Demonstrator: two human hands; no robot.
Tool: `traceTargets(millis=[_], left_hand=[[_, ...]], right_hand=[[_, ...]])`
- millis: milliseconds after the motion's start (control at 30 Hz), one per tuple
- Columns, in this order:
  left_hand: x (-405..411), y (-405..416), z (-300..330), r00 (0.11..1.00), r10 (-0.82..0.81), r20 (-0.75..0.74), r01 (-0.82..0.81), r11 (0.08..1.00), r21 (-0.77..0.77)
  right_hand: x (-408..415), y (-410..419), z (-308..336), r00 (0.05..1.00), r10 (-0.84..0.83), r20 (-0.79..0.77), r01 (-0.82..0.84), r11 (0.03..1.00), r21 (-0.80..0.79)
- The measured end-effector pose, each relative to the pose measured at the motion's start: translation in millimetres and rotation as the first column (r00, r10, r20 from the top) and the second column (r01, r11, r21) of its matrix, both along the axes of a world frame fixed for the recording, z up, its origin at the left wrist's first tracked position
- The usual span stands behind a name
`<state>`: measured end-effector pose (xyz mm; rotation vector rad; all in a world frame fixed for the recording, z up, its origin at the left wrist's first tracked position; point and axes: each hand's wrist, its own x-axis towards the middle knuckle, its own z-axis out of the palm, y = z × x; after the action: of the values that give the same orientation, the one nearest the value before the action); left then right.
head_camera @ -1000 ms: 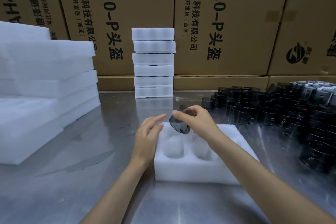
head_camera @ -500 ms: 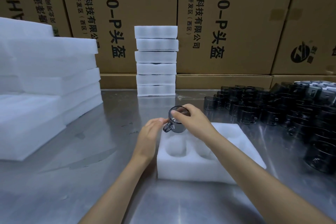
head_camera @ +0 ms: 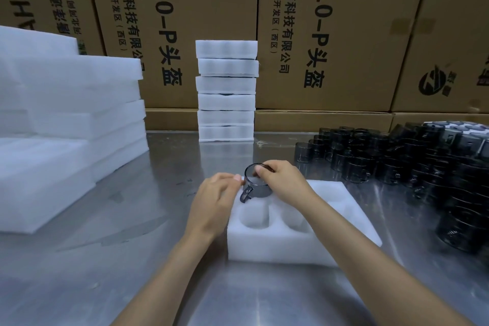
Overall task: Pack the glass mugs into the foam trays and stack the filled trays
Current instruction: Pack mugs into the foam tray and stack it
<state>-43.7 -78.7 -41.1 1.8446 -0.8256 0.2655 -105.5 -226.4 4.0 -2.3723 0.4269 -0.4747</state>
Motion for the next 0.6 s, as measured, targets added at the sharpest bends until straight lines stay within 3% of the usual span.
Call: traceTargets(millis=[100, 233, 367, 467, 600], left_hand=[[-2, 2, 5, 0.998, -0.001, 0.055, 0.003, 1.000, -0.031], [-11, 5, 19, 0.982, -0.036, 0.187, 0.036, 0.999, 0.005], [-16, 9, 24, 0.955, -0.098, 0.281, 0.054, 0.985, 0.163], [-15, 10, 20, 0.957, -0.125, 0.260, 0.048, 0.957, 0.285], [-13, 8, 17, 0.966, -0.139, 0.220, 0.065, 0.948, 0.313]], right_hand=[[-8, 4, 0, 0.993, -0.046, 0.106, 0.052, 0.997, -0.055], [-25, 8, 1, 0.975, 0.006, 0.221, 0.061, 0.955, -0.292], [-37, 7, -4, 0.988, 0.144, 0.059, -0.102, 0.888, -0.449], [-42, 5, -4, 0.983, 0.162, -0.083, -0.181, 0.888, -0.423], [-44, 5, -4, 0.976, 0.153, -0.154, -0.203, 0.896, -0.394]])
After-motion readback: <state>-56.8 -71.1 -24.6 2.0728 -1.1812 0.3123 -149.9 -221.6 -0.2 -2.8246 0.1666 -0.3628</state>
